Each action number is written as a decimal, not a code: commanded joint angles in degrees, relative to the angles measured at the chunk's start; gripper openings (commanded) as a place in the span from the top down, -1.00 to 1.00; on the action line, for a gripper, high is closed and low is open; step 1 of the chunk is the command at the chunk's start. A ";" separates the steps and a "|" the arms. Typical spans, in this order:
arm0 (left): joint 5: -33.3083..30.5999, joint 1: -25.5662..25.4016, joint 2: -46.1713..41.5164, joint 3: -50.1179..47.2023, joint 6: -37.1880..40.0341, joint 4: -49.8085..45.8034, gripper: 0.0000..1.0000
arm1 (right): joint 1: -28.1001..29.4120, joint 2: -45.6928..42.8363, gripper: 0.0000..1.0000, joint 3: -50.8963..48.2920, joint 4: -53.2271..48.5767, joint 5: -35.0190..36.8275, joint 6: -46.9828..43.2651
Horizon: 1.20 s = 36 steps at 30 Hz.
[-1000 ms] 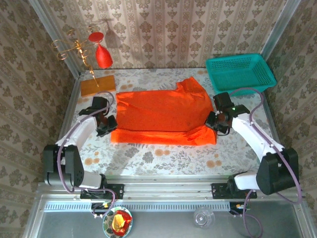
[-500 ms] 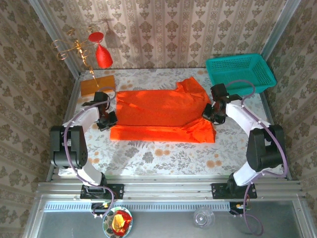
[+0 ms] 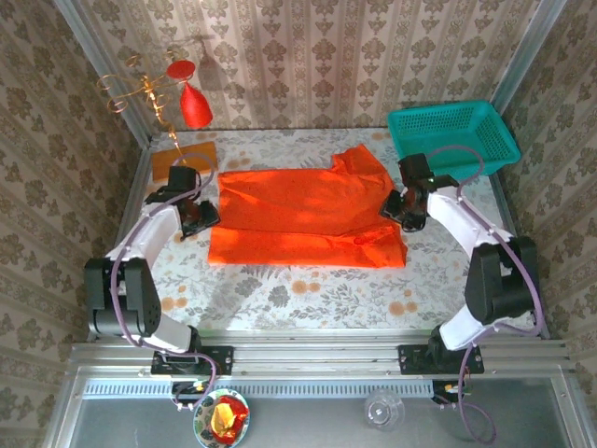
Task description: Fold the inside-out t-shirt
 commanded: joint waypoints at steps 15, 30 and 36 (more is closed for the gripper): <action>6.55 -8.14 -1.16 -10.63 -2.75 1.83 0.31 | 9.47 4.23 -0.65 -12.09 21.30 -19.87 11.59; 4.38 -7.06 -4.23 -9.73 -1.48 -2.06 0.30 | 6.77 13.34 -0.66 3.27 28.67 -20.34 14.05; 6.89 -6.74 -3.60 -9.21 -1.13 -1.26 0.30 | 6.70 4.96 -0.65 0.02 18.29 -17.03 9.45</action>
